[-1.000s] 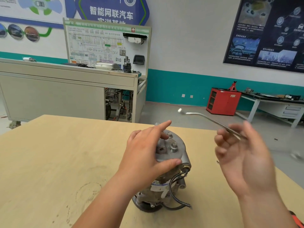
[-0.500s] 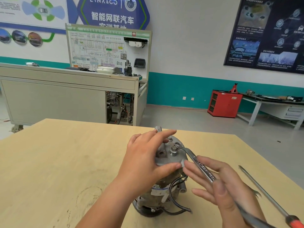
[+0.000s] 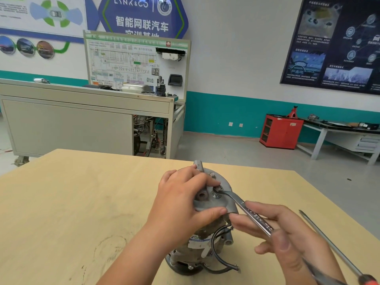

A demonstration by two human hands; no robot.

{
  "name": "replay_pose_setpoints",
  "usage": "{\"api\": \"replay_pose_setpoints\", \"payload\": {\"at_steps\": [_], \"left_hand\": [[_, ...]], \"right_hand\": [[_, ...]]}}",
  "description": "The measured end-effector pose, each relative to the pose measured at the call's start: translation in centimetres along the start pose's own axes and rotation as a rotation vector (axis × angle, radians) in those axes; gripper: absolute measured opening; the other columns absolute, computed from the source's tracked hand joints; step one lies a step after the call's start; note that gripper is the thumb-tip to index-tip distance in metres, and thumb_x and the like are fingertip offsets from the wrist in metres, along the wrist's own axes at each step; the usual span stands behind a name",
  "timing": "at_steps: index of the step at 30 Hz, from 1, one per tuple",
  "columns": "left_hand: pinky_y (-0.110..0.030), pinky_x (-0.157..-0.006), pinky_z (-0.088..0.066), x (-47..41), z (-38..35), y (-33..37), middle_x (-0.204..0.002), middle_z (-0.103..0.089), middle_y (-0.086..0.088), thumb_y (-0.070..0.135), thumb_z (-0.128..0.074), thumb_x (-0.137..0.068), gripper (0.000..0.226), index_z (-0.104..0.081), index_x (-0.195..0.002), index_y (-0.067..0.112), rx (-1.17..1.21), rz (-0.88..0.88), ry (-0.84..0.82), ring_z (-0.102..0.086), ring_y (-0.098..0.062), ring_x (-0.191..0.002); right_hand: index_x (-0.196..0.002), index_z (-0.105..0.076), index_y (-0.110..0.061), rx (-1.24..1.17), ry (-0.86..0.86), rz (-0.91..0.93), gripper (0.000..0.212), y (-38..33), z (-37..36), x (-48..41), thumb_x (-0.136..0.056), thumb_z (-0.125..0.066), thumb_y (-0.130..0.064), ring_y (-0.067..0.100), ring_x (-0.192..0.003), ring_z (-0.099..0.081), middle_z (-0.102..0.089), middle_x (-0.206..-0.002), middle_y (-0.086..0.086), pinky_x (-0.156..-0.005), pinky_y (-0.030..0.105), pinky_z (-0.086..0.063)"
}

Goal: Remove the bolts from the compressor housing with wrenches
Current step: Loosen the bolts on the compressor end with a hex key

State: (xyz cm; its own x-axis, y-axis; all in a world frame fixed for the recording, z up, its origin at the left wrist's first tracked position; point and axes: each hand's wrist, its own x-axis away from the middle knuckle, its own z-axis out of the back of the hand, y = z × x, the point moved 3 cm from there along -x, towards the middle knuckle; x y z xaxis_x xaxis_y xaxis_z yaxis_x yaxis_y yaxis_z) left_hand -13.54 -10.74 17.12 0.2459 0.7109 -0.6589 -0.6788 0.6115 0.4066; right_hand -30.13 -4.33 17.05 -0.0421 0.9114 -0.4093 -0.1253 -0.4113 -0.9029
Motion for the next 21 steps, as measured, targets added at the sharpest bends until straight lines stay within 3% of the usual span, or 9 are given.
{"api": "replay_pose_setpoints", "payload": {"at_steps": [1,3,4,6,8,11,15,18,21], "left_hand": [[-0.025,-0.101,-0.023,0.0,0.0,0.0,-0.103,-0.056,0.017,0.072,-0.054,-0.065,0.054,-0.065,-0.105,0.037,0.006,-0.005,0.003,-0.046,-0.001,-0.103],[-0.021,-0.099,-0.021,0.0,0.0,-0.1,-0.104,-0.057,0.018,0.072,-0.053,-0.064,0.054,-0.065,-0.103,0.037,0.014,-0.006,0.001,-0.043,0.002,-0.106],[-0.019,-0.098,-0.021,0.0,0.0,-0.1,-0.105,-0.057,0.018,0.071,-0.058,-0.065,0.051,-0.064,-0.102,0.037,0.016,-0.003,-0.004,-0.041,0.002,-0.108],[-0.015,-0.098,-0.018,0.0,0.1,-0.1,-0.107,-0.058,0.017,0.061,-0.073,-0.067,0.04,-0.061,-0.099,0.039,0.015,0.003,-0.024,-0.04,0.002,-0.111],[-0.009,-0.098,-0.012,-0.1,0.2,0.0,-0.109,-0.057,0.018,0.053,-0.078,-0.069,0.035,-0.053,-0.092,0.047,0.011,0.002,-0.035,-0.037,0.003,-0.112],[-0.005,-0.097,-0.008,-0.1,0.2,0.1,-0.108,-0.055,0.019,0.06,-0.072,-0.066,0.035,-0.045,-0.086,0.052,0.012,-0.006,-0.03,-0.032,0.01,-0.106],[-0.01,-0.097,-0.014,-0.1,0.0,0.0,-0.105,-0.053,0.024,0.07,-0.056,-0.062,0.038,-0.045,-0.094,0.054,0.004,-0.01,-0.025,-0.038,0.009,-0.106],[-0.007,-0.095,-0.016,-0.1,0.1,-0.1,-0.104,-0.053,0.03,0.062,-0.068,-0.06,0.06,-0.039,-0.111,0.052,0.046,0.031,0.011,-0.036,0.021,-0.106],[-0.003,-0.096,-0.013,0.0,0.1,-0.3,-0.104,-0.05,0.032,0.058,-0.078,-0.061,0.084,-0.028,-0.128,0.047,0.073,0.05,0.013,-0.027,0.03,-0.104]], "right_hand": [[-0.092,-0.066,-0.014,-0.068,0.025,0.007,0.088,0.2,0.2,0.0,-0.042,-0.062,-0.087,0.015,-0.077,-0.072,-0.075,-0.082,0.0,-0.053,0.013,-0.049],[-0.079,-0.073,-0.014,-0.239,0.134,0.014,0.057,1.4,0.9,-1.0,-0.064,-0.065,-0.069,0.019,-0.055,-0.068,-0.073,-0.068,0.008,-0.039,0.011,-0.039],[-0.073,-0.074,-0.018,-0.309,0.257,0.005,0.038,2.3,1.5,-2.2,-0.076,-0.062,-0.054,0.014,-0.046,-0.062,-0.069,-0.06,0.006,-0.038,0.011,-0.036],[-0.068,-0.073,-0.017,-0.335,0.439,-0.063,0.03,4.6,2.6,-5.7,-0.088,-0.056,-0.031,0.004,-0.041,-0.049,-0.058,-0.052,-0.001,-0.037,0.013,-0.034],[-0.075,-0.069,-0.016,-0.223,0.453,-0.17,0.024,5.1,2.2,-10.3,-0.091,-0.055,-0.026,0.004,-0.043,-0.041,-0.048,-0.055,-0.003,-0.041,0.015,-0.03],[-0.085,-0.071,-0.016,0.036,0.121,-0.288,0.028,5.2,-0.7,-16.3,-0.092,-0.051,-0.034,0.009,-0.049,-0.033,-0.041,-0.057,-0.003,-0.043,0.019,-0.026],[-0.066,-0.071,-0.02,0.203,-0.271,-0.252,0.04,4.4,-4.0,-19.0,-0.091,-0.049,-0.041,0.007,-0.038,-0.031,-0.036,-0.044,-0.008,-0.039,0.018,-0.028],[-0.066,-0.063,-0.015,-0.1,-0.496,-0.358,0.036,4.7,-4.1,-18.9,-0.093,-0.048,-0.034,0.005,-0.032,-0.024,-0.029,-0.035,-0.01,-0.035,0.016,-0.023],[-0.063,-0.062,-0.015,-0.545,-0.57,-0.427,0.032,5.1,-3.5,-18.5,-0.086,-0.045,-0.029,0.001,-0.03,-0.023,-0.031,-0.03,-0.009,-0.034,0.014,-0.023]]}}
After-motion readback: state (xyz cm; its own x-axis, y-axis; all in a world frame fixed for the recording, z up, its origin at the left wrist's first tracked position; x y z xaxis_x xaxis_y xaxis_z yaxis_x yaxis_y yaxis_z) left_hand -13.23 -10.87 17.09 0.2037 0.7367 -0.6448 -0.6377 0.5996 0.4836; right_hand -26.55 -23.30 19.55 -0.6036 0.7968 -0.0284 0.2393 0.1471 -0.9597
